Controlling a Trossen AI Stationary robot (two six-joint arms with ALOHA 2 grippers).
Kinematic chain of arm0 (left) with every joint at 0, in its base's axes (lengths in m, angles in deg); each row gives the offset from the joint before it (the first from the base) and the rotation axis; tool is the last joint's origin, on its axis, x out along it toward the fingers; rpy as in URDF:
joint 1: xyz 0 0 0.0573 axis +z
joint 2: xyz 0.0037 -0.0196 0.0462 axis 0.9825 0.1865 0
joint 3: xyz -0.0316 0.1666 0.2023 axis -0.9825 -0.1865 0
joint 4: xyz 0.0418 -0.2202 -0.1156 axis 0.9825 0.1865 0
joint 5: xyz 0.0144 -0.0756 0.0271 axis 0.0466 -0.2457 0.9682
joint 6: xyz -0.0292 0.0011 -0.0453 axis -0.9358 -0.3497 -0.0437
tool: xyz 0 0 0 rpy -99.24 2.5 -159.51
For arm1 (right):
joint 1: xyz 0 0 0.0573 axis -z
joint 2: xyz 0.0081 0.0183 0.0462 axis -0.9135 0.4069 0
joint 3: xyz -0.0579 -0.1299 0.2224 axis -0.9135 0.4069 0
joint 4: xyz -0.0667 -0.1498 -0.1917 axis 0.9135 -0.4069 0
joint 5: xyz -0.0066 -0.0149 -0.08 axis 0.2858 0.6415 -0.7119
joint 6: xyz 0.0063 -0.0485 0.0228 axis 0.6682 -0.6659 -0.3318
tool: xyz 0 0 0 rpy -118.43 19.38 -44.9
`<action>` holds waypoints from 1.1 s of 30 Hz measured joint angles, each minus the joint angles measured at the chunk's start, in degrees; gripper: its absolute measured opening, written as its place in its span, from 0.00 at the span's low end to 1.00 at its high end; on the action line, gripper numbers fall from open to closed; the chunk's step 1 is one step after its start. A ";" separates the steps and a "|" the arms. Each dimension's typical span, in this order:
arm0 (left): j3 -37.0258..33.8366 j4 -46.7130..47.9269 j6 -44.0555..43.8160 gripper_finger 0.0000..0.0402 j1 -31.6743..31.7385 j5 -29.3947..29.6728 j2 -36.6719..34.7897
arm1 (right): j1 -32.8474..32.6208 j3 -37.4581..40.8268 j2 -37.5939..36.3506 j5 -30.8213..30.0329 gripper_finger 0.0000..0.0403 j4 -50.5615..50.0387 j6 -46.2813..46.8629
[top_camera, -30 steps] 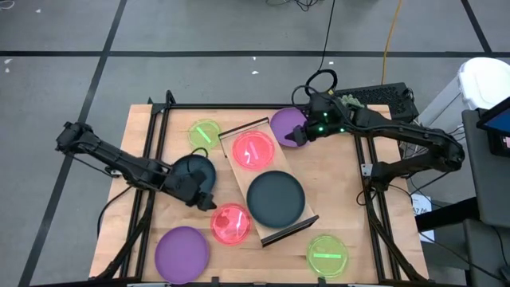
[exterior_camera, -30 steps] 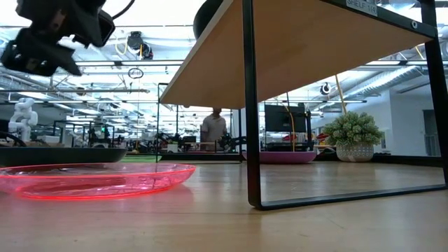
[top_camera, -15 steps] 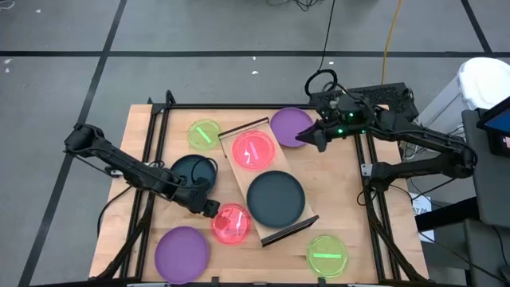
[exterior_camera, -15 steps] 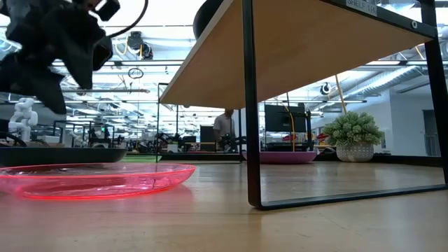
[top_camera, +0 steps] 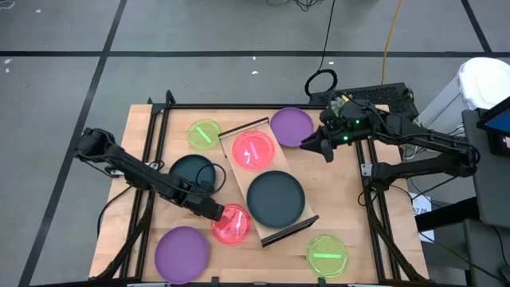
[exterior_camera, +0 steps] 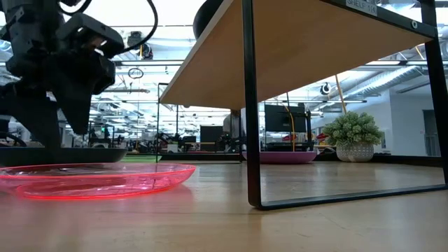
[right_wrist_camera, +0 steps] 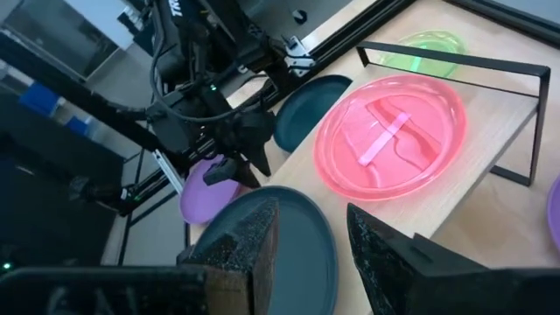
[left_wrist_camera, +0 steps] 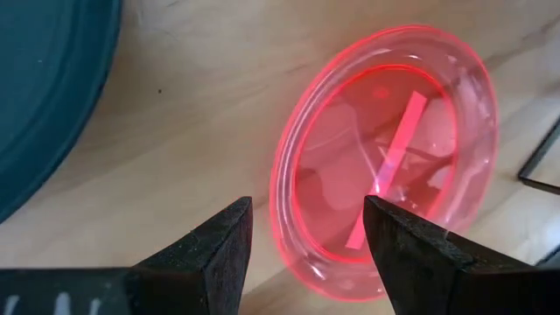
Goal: Place and stack plates onto a shelf
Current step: Stack the pink plate on top of the pink plate on the shelf
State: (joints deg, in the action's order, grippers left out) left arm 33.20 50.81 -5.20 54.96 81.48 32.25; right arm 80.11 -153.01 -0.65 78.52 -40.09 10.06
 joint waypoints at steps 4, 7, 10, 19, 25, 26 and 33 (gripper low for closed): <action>0.00 -2.57 -0.23 0.56 0.00 -0.04 1.56 | -0.25 0.00 0.00 -0.04 0.30 -0.49 -0.72; 0.00 -2.66 -0.39 0.56 0.00 -0.07 2.43 | -0.25 0.00 0.02 -0.03 0.30 -0.63 -0.89; -0.01 -2.58 -0.59 0.56 0.00 -0.11 3.10 | -0.25 0.00 0.02 -0.05 0.30 -0.61 -1.36; -0.35 -3.56 -1.47 0.56 -0.17 -0.20 4.96 | -0.25 0.00 0.02 -0.09 0.30 -0.85 -2.84; -0.94 -4.64 -2.09 0.56 -0.17 -0.22 5.58 | -0.25 0.00 0.02 -0.13 0.30 -0.83 -2.88; -0.94 -5.07 -2.08 0.56 -0.17 -0.20 5.58 | -0.25 0.00 0.02 -0.13 0.30 -0.83 -2.88; -0.92 -5.17 -1.98 0.55 -0.82 1.42 5.93 | -0.25 0.00 0.02 -0.30 0.30 -0.83 -2.88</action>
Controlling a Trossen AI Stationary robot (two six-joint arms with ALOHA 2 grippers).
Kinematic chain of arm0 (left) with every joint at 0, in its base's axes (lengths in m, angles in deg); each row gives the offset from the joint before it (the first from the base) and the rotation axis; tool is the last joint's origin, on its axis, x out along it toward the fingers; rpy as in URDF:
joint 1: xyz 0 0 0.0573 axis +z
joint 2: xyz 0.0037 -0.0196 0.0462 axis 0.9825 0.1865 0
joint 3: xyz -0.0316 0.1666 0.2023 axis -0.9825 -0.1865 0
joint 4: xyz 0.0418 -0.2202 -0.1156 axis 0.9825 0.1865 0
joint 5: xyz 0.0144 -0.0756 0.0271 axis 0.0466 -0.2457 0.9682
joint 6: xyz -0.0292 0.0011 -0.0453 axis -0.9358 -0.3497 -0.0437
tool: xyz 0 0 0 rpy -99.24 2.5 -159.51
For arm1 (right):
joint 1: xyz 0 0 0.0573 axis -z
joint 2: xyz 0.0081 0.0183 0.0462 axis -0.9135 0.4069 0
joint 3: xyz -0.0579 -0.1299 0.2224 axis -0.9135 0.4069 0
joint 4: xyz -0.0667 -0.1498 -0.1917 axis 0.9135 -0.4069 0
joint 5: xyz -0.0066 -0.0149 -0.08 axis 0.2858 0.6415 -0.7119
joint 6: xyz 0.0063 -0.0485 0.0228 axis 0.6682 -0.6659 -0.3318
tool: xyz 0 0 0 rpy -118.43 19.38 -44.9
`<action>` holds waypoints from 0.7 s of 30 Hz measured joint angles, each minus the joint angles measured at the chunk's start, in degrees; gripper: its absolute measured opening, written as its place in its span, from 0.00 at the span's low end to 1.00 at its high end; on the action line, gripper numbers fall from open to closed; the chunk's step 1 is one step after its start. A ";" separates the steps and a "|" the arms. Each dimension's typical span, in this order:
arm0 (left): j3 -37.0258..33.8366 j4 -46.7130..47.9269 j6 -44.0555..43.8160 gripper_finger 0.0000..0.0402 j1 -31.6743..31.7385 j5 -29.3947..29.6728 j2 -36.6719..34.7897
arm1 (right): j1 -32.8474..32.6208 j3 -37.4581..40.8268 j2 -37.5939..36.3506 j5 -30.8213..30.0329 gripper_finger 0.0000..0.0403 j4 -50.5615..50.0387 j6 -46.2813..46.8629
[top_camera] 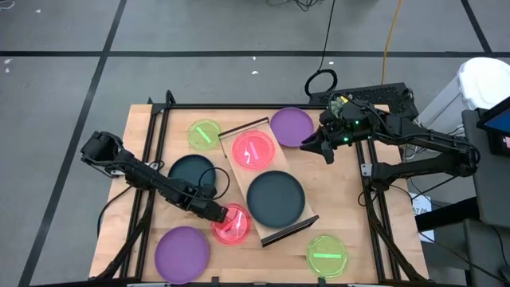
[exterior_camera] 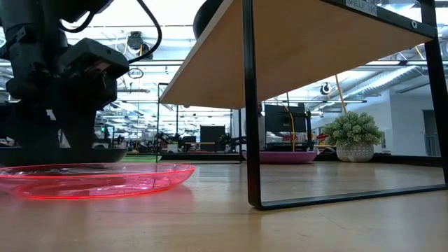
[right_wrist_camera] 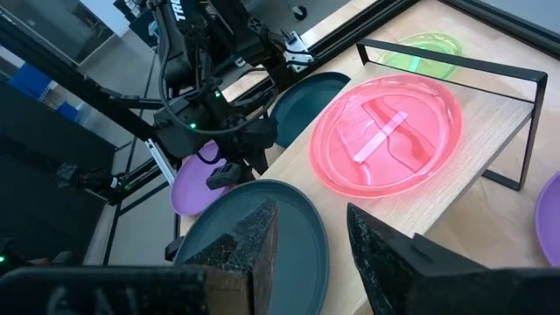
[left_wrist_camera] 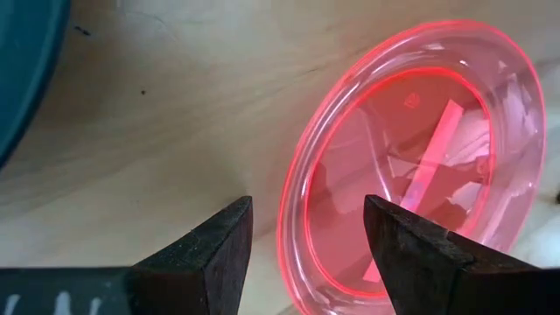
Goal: Place and stack plates onto a shelf
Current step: Stack the pink plate on top of the pink plate on the shelf
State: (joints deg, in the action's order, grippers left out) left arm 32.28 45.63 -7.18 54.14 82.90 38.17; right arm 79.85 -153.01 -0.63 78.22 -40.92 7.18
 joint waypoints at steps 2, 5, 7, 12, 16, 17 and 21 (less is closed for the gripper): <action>0.15 0.05 -0.46 0.55 -0.25 0.72 0.83 | 0.00 0.00 0.00 -0.04 0.30 0.00 0.00; 0.24 -0.15 -0.58 0.55 -0.75 0.98 1.48 | 0.00 0.00 0.00 -0.06 0.30 0.00 0.00; 0.24 -0.17 -0.58 0.55 -0.97 1.32 1.58 | 0.00 0.00 0.00 -0.10 0.30 0.00 0.00; 0.17 -0.46 -1.04 0.49 -1.02 1.52 1.62 | 0.00 0.00 0.00 -1.45 0.30 0.00 0.02; -0.02 -2.07 -1.45 0.37 -1.02 1.53 1.81 | 0.00 0.00 0.00 -1.56 0.30 0.02 0.02; -0.02 -2.19 -1.72 0.34 -1.02 1.53 1.83 | 0.00 0.00 0.00 -1.56 0.30 0.00 0.02; -0.02 -2.29 -2.51 0.25 -1.02 1.51 1.93 | 0.00 0.00 0.00 -1.56 0.30 0.01 0.02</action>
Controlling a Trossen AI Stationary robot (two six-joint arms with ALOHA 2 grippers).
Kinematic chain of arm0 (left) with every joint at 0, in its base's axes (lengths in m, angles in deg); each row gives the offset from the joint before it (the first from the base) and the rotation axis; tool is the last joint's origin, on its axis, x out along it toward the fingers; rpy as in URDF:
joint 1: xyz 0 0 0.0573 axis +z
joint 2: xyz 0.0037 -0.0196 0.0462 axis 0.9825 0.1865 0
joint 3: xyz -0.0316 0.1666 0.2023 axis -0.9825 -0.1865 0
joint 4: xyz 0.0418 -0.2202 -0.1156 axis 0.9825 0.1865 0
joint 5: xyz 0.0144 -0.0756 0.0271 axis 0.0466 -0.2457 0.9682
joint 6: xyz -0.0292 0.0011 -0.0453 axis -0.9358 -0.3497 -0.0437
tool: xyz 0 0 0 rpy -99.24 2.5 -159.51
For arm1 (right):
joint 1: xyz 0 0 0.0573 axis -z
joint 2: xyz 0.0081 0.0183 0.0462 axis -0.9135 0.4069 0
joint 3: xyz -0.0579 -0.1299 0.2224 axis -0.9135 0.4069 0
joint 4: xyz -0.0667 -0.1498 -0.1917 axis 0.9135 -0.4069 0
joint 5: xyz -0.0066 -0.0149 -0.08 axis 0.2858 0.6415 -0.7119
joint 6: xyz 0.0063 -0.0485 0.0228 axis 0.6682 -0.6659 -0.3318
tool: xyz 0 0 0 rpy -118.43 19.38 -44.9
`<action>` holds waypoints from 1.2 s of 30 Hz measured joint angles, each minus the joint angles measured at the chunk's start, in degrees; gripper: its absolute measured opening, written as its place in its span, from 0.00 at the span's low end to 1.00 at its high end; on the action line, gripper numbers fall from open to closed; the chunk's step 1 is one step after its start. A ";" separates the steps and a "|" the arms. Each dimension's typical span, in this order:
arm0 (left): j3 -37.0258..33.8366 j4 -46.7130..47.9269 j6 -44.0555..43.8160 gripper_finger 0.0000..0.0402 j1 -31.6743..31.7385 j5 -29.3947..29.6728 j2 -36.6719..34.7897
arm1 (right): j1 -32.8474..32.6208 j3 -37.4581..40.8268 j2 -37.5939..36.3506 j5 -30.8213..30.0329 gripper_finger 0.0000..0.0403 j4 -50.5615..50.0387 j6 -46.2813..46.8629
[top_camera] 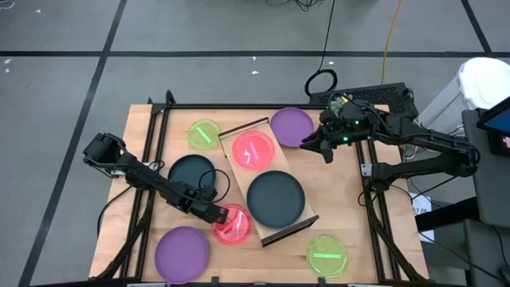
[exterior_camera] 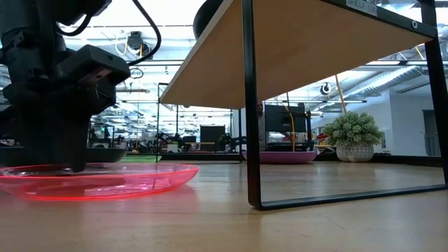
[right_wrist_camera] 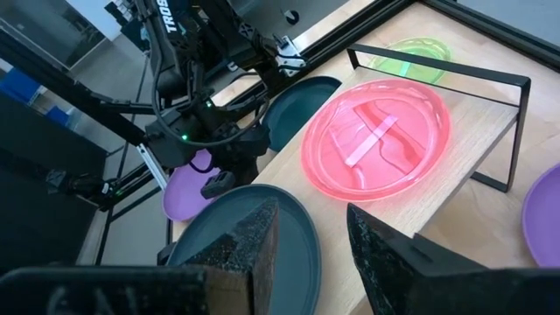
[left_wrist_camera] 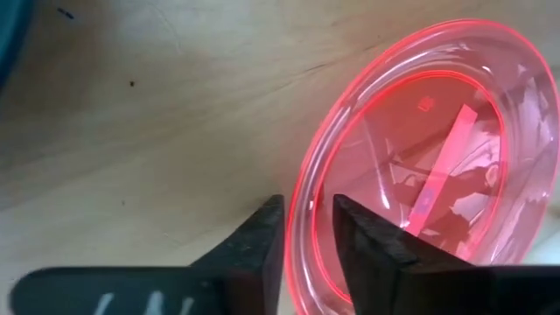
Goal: Place and stack plates onto a shelf
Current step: Stack the pink plate on top of the pink plate on the shelf
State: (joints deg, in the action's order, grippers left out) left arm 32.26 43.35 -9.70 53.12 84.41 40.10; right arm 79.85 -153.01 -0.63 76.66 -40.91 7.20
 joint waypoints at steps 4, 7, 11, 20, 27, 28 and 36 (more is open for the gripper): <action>0.00 0.55 -0.40 0.19 0.00 -0.02 0.00 | 0.00 0.00 0.00 0.00 0.30 -0.01 0.00; 0.00 0.79 -0.38 0.14 0.00 0.00 0.00 | 0.00 0.00 0.00 0.00 0.30 -0.01 0.00; 0.01 0.73 -0.32 0.03 0.00 0.05 -0.04 | 0.00 0.00 0.00 0.00 0.30 0.00 0.00; 0.02 -1.18 -1.35 0.01 -0.18 0.47 -0.88 | 0.00 0.00 0.00 0.08 0.30 -0.01 0.02; 0.46 -0.89 -2.14 0.01 -2.29 0.15 -5.16 | 0.00 0.00 0.04 0.21 0.30 -0.40 0.02; 0.46 -0.03 -2.49 0.01 -2.68 0.13 -6.10 | 0.00 0.00 0.04 0.22 0.30 -0.48 0.02; 0.46 4.17 -3.14 0.01 -4.97 0.11 -14.78 | 0.00 0.00 0.02 0.22 0.30 -0.51 -0.43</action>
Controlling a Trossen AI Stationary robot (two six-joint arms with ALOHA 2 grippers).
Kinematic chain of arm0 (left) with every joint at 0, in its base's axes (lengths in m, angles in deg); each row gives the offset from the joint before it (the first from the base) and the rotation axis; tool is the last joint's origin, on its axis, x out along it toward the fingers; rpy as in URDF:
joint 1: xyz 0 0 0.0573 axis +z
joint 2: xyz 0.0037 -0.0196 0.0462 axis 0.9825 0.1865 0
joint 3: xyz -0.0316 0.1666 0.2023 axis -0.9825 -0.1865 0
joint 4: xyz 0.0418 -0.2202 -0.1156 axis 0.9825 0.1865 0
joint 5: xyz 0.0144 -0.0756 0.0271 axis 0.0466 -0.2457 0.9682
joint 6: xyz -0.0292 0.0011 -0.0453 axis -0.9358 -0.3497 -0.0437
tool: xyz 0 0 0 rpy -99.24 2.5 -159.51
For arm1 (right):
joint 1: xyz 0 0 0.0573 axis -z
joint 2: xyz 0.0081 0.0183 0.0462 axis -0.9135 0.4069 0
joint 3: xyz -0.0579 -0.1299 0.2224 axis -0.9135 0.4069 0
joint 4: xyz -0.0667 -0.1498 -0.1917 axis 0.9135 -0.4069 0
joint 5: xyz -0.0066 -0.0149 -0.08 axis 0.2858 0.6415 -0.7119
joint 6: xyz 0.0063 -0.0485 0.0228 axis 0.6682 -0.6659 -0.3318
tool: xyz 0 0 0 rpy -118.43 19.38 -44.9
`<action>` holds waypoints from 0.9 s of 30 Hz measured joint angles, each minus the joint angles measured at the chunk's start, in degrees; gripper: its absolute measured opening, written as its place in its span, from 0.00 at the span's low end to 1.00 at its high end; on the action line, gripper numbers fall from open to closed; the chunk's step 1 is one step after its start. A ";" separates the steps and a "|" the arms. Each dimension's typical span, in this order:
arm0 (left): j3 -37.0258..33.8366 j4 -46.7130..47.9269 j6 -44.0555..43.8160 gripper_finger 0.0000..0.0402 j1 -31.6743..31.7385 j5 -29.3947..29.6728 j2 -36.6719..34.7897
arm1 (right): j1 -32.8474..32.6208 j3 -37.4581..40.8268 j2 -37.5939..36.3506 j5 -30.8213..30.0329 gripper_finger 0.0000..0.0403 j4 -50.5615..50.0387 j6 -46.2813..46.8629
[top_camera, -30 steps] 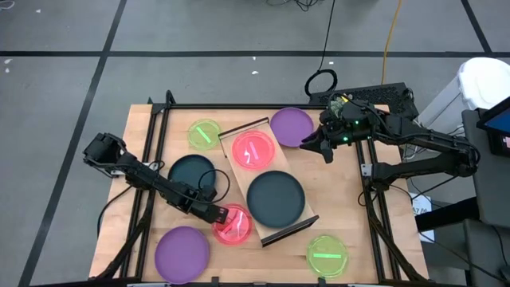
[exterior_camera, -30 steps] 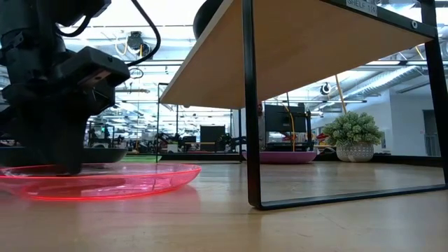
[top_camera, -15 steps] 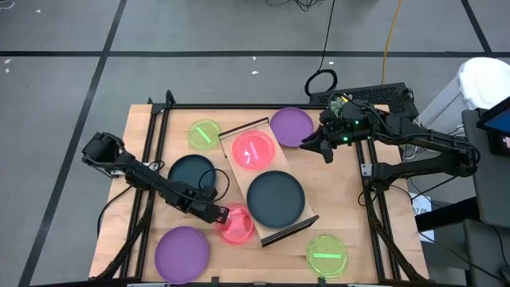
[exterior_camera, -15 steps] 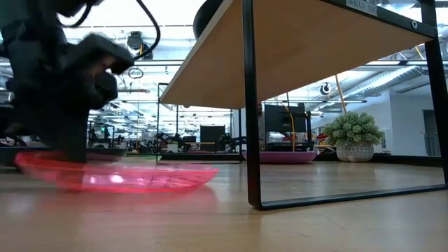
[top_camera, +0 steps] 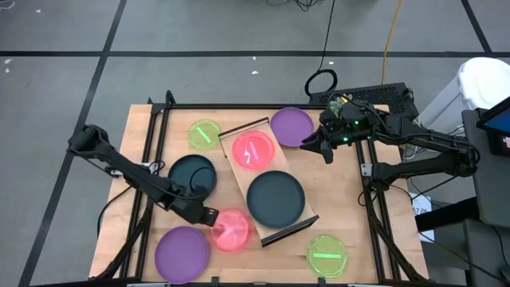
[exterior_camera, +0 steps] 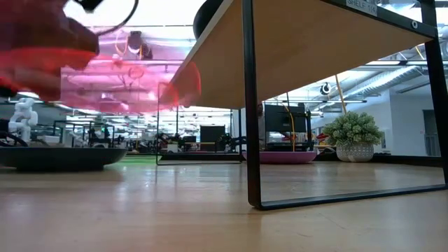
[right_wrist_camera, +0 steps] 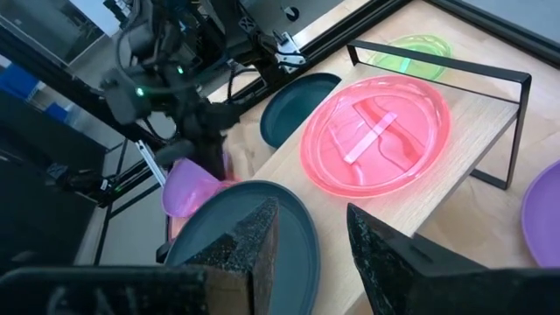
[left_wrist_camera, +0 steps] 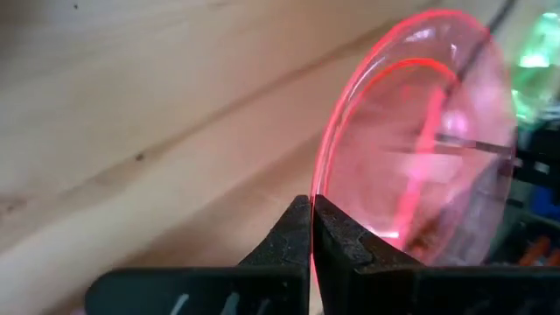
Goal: Place and stack plates onto a shelf
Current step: Stack the pink plate on top of the pink plate on the shelf
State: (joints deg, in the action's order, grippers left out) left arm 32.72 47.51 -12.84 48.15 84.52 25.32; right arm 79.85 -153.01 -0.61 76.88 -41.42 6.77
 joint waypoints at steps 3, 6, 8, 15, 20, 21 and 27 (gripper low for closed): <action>0.00 0.74 0.98 0.01 -0.40 0.00 -3.39 | 0.00 0.00 0.00 0.02 0.30 -0.13 -0.50; 0.00 1.67 1.45 0.01 -0.47 0.00 -6.52 | 0.00 0.00 0.00 0.02 0.30 -0.14 -0.99; 0.00 4.22 1.47 0.01 -0.47 0.02 -8.11 | 0.00 0.00 0.00 0.02 0.30 -0.21 -1.06; 0.00 7.27 4.34 0.01 -0.47 0.03 -11.98 | 0.01 0.00 0.00 0.04 0.30 -0.96 -1.06; 0.00 6.29 6.28 0.01 -0.49 0.02 -16.22 | 0.00 0.00 0.00 0.06 0.30 -0.89 -0.86; 0.00 6.31 6.31 0.01 -0.49 0.08 -17.07 | 0.01 0.00 0.00 0.06 0.30 -0.92 -0.86; 0.00 6.67 6.65 0.01 -0.43 2.90 -21.45 | 0.02 0.00 -0.02 0.06 0.30 -1.23 -0.62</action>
State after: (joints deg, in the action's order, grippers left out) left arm 32.72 54.18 -6.19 47.72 87.42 3.87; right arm 79.88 -153.01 -0.63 76.94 -42.65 6.15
